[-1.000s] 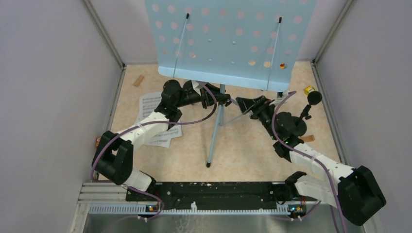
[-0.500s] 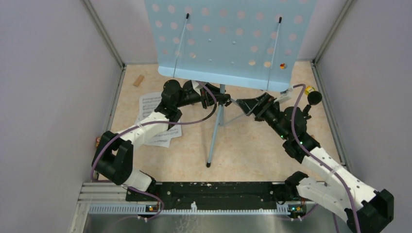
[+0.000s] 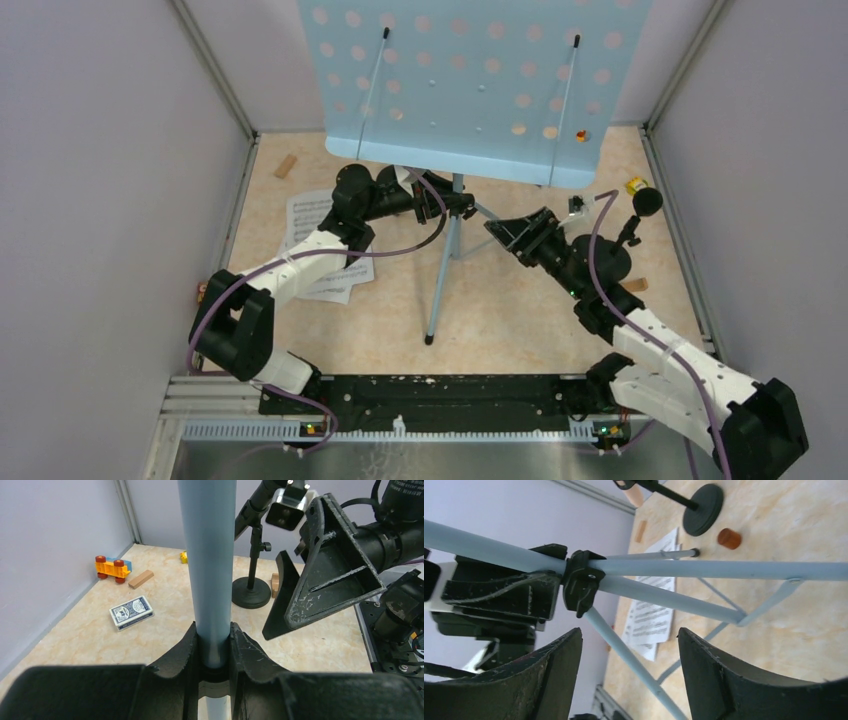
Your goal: Pack up the instrument practice props
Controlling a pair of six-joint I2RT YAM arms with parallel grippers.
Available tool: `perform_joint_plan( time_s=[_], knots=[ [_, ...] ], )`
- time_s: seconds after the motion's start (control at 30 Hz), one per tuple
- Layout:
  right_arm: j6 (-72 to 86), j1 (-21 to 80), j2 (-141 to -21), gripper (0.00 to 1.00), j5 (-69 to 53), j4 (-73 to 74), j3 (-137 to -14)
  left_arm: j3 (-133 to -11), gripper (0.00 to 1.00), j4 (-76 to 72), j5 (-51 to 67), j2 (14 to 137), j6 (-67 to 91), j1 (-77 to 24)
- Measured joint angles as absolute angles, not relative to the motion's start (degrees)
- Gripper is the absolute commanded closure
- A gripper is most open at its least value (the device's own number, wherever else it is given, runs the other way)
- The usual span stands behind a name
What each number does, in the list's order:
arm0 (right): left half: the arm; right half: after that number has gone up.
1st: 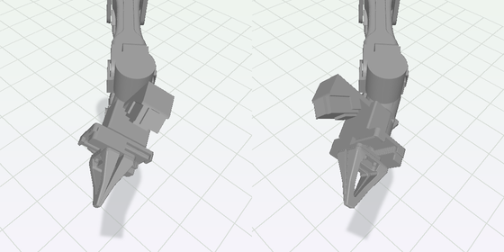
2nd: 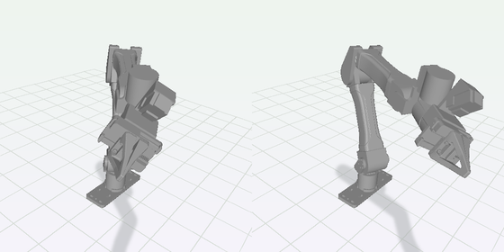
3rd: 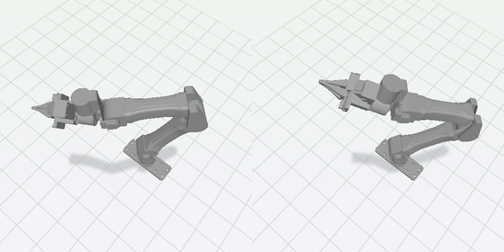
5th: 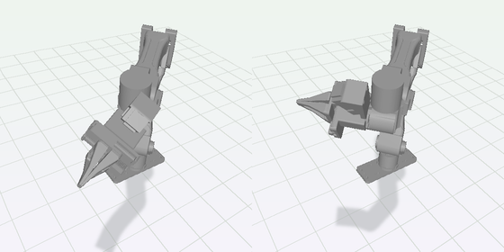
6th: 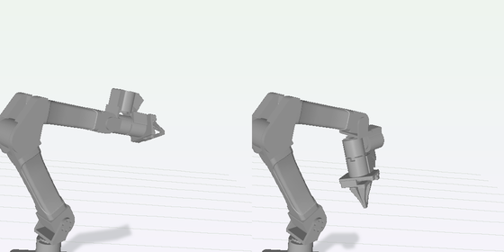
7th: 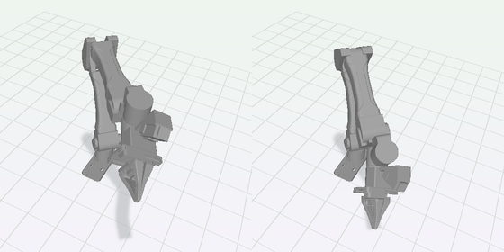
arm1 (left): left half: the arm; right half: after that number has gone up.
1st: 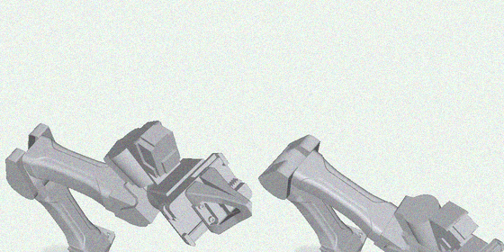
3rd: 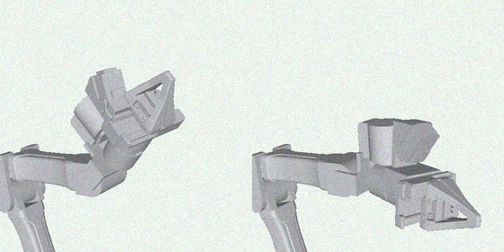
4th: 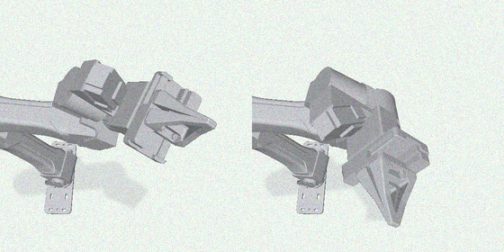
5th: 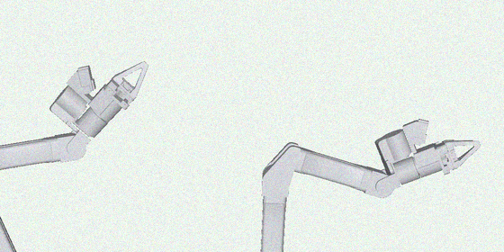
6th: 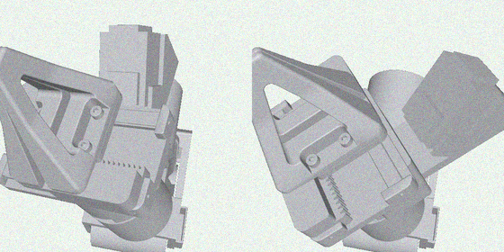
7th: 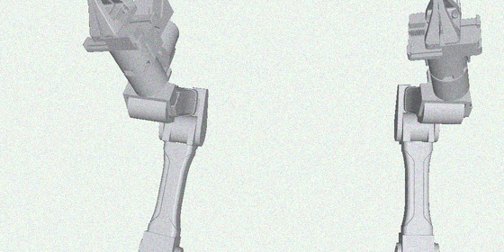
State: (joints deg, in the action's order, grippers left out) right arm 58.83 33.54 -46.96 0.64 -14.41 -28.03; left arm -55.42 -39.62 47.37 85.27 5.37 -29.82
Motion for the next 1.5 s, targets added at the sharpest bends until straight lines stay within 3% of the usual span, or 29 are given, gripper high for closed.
perform_joint_plan(
  time_s=[0.33,0.57,0.8,1.03,1.13,1.17,1.5],
  knots=[
    [78.61,33.54,-57.60,0.47,-6.68,-36.88,-26.15,-55.53,1.00,-39.40,47.40,85.27,5.34,-29.82],
    [82.52,33.54,-62.98,0.55,-8.21,-42.15,-26.17,-55.61,1.00,-39.20,47.46,85.27,5.34,-29.82],
    [82.37,33.54,-64.25,0.73,-8.12,-43.64,-26.35,-55.68,1.00,-39.11,47.51,85.27,5.30,-29.82],
    [82.04,33.54,-67.16,0.77,-8.75,-46.44,-26.85,-55.77,1.00,-38.92,47.55,85.27,5.23,-29.82],
    [81.08,33.54,-68.14,0.88,-9.08,-47.16,-27.53,-55.81,1.00,-38.85,47.57,85.27,5.21,-29.82],
    [80.64,33.54,-68.29,0.98,-9.15,-47.24,-27.66,-55.81,1.00,-38.83,47.57,85.27,5.21,-29.82],
    [62.87,33.52,-67.57,1.00,-10.02,-43.11,-30.50,-55.92,1.00,-38.46,46.57,85.27,4.75,-29.67]
  ],
)
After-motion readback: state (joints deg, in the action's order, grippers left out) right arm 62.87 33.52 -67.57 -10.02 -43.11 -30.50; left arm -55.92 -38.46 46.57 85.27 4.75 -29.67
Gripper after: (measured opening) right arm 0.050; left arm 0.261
